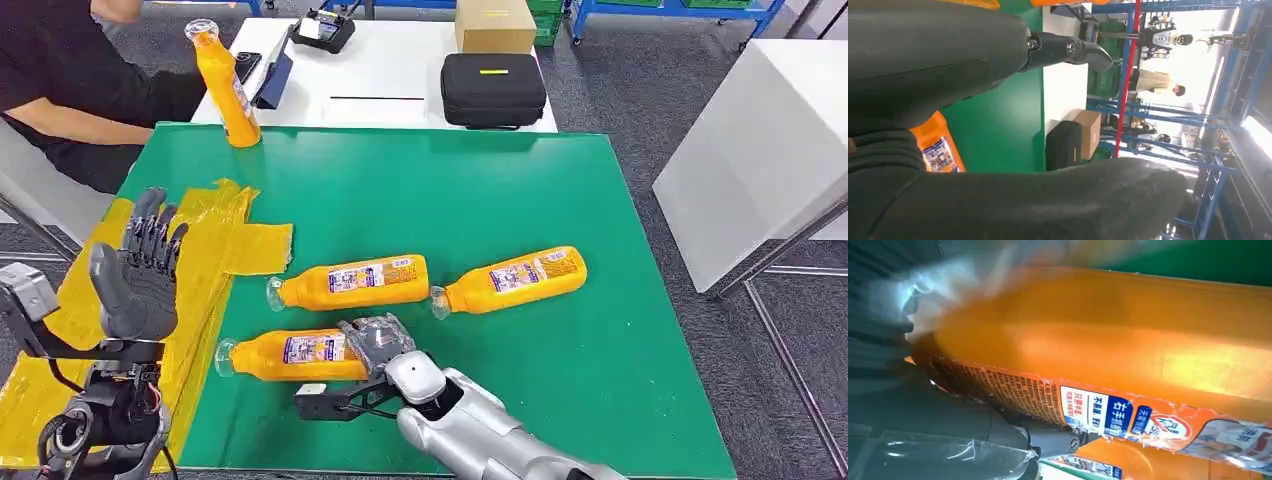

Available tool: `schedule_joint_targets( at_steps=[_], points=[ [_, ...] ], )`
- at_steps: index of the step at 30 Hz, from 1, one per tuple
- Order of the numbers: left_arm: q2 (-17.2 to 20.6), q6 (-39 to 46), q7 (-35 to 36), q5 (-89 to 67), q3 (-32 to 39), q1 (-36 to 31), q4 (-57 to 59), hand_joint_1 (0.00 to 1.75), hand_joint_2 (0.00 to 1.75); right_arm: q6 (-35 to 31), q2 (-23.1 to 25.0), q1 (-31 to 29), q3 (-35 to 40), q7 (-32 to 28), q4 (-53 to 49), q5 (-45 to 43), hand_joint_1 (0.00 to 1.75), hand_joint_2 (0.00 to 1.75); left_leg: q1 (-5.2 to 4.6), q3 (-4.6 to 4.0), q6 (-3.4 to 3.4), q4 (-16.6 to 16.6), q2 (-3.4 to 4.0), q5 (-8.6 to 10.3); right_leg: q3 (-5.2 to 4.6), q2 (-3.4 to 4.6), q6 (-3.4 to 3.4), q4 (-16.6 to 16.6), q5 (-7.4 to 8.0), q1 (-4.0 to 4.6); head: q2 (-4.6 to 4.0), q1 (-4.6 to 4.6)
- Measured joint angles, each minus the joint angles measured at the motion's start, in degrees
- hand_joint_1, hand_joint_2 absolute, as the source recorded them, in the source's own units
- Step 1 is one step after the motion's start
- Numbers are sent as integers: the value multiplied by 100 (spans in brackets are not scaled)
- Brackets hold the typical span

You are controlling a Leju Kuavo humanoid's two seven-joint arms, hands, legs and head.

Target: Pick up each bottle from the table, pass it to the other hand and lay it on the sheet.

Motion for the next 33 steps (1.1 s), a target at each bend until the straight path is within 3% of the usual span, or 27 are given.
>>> schedule_joint_targets(
  at_steps=[2, 3, 8, 12, 19, 27, 33],
  points=[
    [0, 74, 0, -19, 2, 2, 7, 0, 0, -65, -35, 30, -85, 85, -57, -325, 175, 175, 0, 0, 0, 0, -1, 0, 5, -1, 1, 0, -2, 0, 0, 0],
    [0, 118, 0, -57, 7, 8, 7, 0, 175, -88, -81, 69, -187, 118, -135, -556, 175, 175, 0, 0, 0, 0, -4, 0, 6, -2, 2, 0, -2, -1, 0, 0],
    [-11, 289, 0, -179, 153, 109, 7, 0, 175, -96, -523, 478, -757, 374, -1146, -1496, 175, 175, -3, -7, 1, 1, -13, 0, 10, -5, 3, -1, -3, -2, 0, 2],
    [-52, 418, -9, -219, 317, 213, -13, 0, 175, -204, -866, 839, -1111, 479, -1996, -1887, 175, 175, -3, -26, 8, 3, -14, 8, 51, -4, 10, 0, 6, -2, 0, 0],
    [-127, 562, -57, -310, 619, 434, -186, 0, 175, -262, -1309, 1337, -1536, 553, -3077, -2193, 175, 175, -2, -51, 8, 3, -14, 8, 27, -4, 12, 2, 9, 1, 0, 0],
    [-324, 13, -70, 376, 743, 1089, -454, 0, 175, -941, -1523, 1849, -1888, -44, -4130, -2697, 175, 175, -5, -79, 8, 3, -14, 5, -2, -4, 12, 1, 6, -3, 0, 0],
    [-431, -708, 20, 1097, 261, 1400, -507, 0, 175, -1438, -1661, 2009, -2035, -391, -4797, -2982, 175, 175, -6, -97, 8, 4, -18, 6, -20, -9, 12, 0, 6, -5, 0, 0]
  ],
)
